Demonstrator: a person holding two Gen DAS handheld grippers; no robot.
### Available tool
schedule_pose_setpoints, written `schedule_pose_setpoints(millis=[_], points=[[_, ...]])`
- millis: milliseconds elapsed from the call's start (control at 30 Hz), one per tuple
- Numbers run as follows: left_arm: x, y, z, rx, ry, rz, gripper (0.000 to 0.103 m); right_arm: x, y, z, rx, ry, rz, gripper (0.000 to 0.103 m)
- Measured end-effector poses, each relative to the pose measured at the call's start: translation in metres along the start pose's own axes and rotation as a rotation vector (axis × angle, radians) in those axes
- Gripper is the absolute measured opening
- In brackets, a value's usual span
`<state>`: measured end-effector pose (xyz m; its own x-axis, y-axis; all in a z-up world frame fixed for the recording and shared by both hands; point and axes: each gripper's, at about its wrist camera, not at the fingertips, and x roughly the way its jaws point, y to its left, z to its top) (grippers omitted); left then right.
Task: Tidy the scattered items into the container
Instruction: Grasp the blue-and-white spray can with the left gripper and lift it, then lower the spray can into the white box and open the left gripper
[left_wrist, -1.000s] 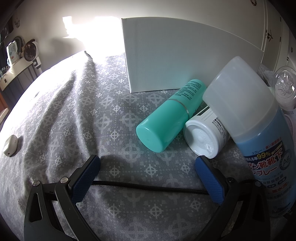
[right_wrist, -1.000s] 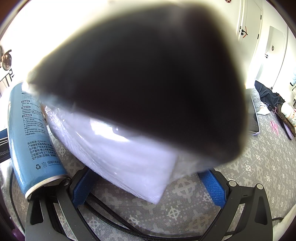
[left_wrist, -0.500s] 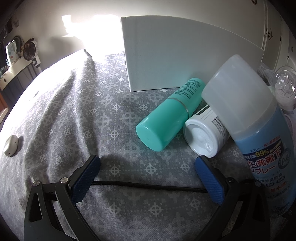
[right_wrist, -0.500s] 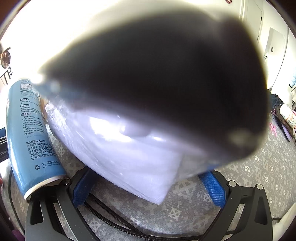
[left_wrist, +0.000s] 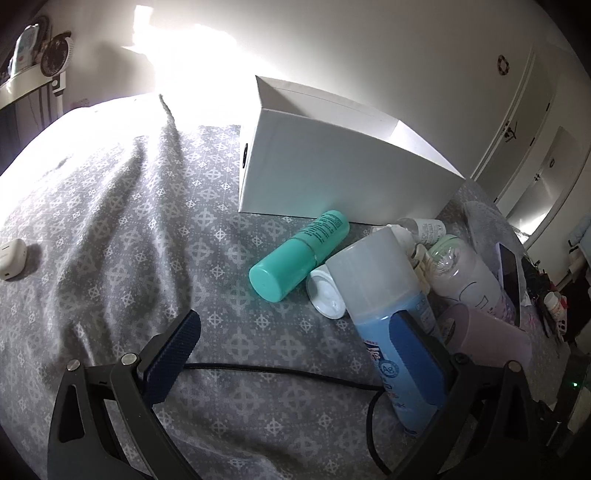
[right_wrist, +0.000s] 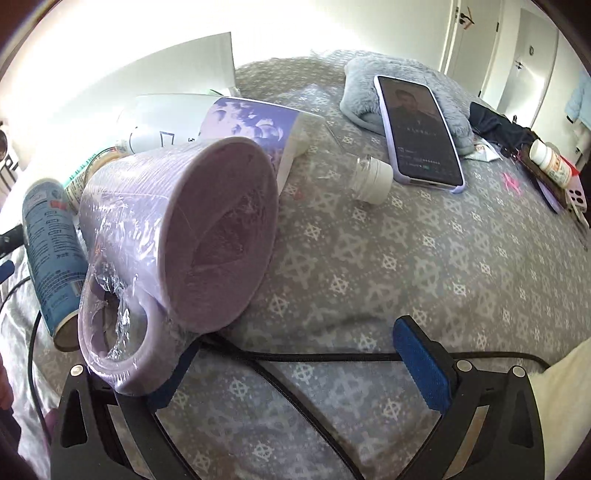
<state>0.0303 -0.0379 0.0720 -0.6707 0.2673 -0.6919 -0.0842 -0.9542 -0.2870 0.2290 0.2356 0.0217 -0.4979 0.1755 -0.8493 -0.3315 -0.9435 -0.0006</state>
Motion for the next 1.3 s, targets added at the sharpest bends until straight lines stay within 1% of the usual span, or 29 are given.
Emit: schedule_pose_setpoints(millis=[67, 100, 133, 167, 200, 233, 300, 333, 400, 433, 467, 533, 567, 600, 667, 733, 767, 833, 900, 967, 1033, 1067, 1133, 1200, 1233, 1300], points=[[-0.002, -0.019, 0.001, 0.02, 0.003, -0.09, 0.102, 0.004, 0.01, -0.004, -0.016, -0.005, -0.01, 0.103], [0.0, -0.028, 0.002, 0.029, 0.019, -0.137, 0.102, 0.006, 0.008, -0.001, -0.019, -0.01, -0.013, 0.103], [0.004, -0.04, 0.004, 0.042, 0.04, -0.171, 0.102, 0.007, 0.006, 0.012, -0.018, -0.015, -0.016, 0.103], [0.009, -0.051, 0.005, 0.061, 0.072, -0.183, 0.102, 0.004, 0.007, 0.007, -0.017, -0.022, -0.018, 0.103], [0.014, -0.06, 0.005, 0.076, 0.113, -0.163, 0.102, 0.006, 0.004, 0.013, -0.017, -0.029, -0.021, 0.103], [0.022, -0.065, 0.006, 0.073, 0.152, -0.151, 0.102, 0.005, 0.008, -0.008, -0.017, -0.033, -0.025, 0.103], [0.036, -0.062, 0.005, 0.011, 0.218, -0.176, 0.102, 0.008, 0.006, -0.011, -0.013, -0.037, -0.026, 0.103], [0.042, -0.06, 0.003, -0.018, 0.247, -0.19, 0.101, 0.014, 0.017, -0.018, -0.012, -0.039, -0.026, 0.103], [0.047, -0.055, -0.001, -0.064, 0.28, -0.219, 0.074, 0.014, 0.023, -0.021, -0.012, -0.047, -0.027, 0.103], [0.047, -0.05, -0.002, -0.091, 0.287, -0.237, 0.063, 0.015, 0.018, -0.021, -0.012, -0.052, -0.029, 0.103], [0.047, -0.045, -0.005, -0.11, 0.302, -0.246, 0.057, 0.017, 0.018, -0.021, -0.013, -0.057, -0.031, 0.103], [0.047, -0.042, -0.004, -0.125, 0.316, -0.271, 0.056, 0.015, 0.013, -0.018, -0.01, -0.069, -0.03, 0.103], [0.045, -0.042, -0.004, -0.124, 0.322, -0.292, 0.055, 0.019, 0.01, -0.01, -0.008, -0.074, -0.031, 0.103], [0.043, -0.042, -0.003, -0.124, 0.33, -0.327, 0.053, 0.017, 0.009, -0.01, -0.006, -0.081, -0.034, 0.103], [0.035, -0.047, 0.003, -0.116, 0.323, -0.392, 0.05, 0.016, 0.005, -0.012, -0.011, -0.092, -0.054, 0.103], [0.024, -0.053, 0.017, -0.094, 0.286, -0.433, 0.05, 0.015, 0.002, -0.011, -0.018, -0.104, -0.066, 0.103], [0.018, -0.055, 0.026, -0.1, 0.263, -0.463, 0.05, 0.014, 0.009, -0.016, -0.017, -0.106, -0.067, 0.103], [0.004, -0.056, 0.052, -0.126, 0.203, -0.522, 0.05, 0.014, 0.009, -0.012, -0.015, -0.109, -0.063, 0.103], [-0.01, -0.057, 0.085, -0.131, 0.113, -0.541, 0.05, 0.012, 0.012, -0.014, -0.013, -0.11, -0.06, 0.103], [-0.02, -0.059, 0.121, -0.126, 0.019, -0.539, 0.05, 0.007, 0.015, -0.016, -0.013, -0.112, -0.06, 0.103], [-0.024, -0.058, 0.154, -0.131, -0.073, -0.511, 0.05, 0.003, 0.018, -0.019, -0.013, -0.114, -0.061, 0.103], [-0.023, -0.058, 0.17, -0.134, -0.12, -0.485, 0.05, -0.003, 0.021, -0.022, -0.013, -0.116, -0.062, 0.103], [-0.02, -0.056, 0.193, -0.127, -0.203, -0.396, 0.051, -0.005, 0.02, -0.02, -0.013, -0.119, -0.064, 0.103], [-0.01, -0.049, 0.211, -0.123, -0.242, -0.289, 0.051, -0.006, 0.021, -0.021, -0.014, -0.123, -0.066, 0.103], [-0.001, -0.048, 0.215, -0.112, -0.244, -0.241, 0.051, -0.008, 0.021, -0.021, -0.013, -0.124, -0.066, 0.103], [0.026, -0.046, 0.216, -0.09, -0.204, -0.146, 0.05, -0.008, 0.021, -0.021, -0.012, -0.125, -0.064, 0.103]])
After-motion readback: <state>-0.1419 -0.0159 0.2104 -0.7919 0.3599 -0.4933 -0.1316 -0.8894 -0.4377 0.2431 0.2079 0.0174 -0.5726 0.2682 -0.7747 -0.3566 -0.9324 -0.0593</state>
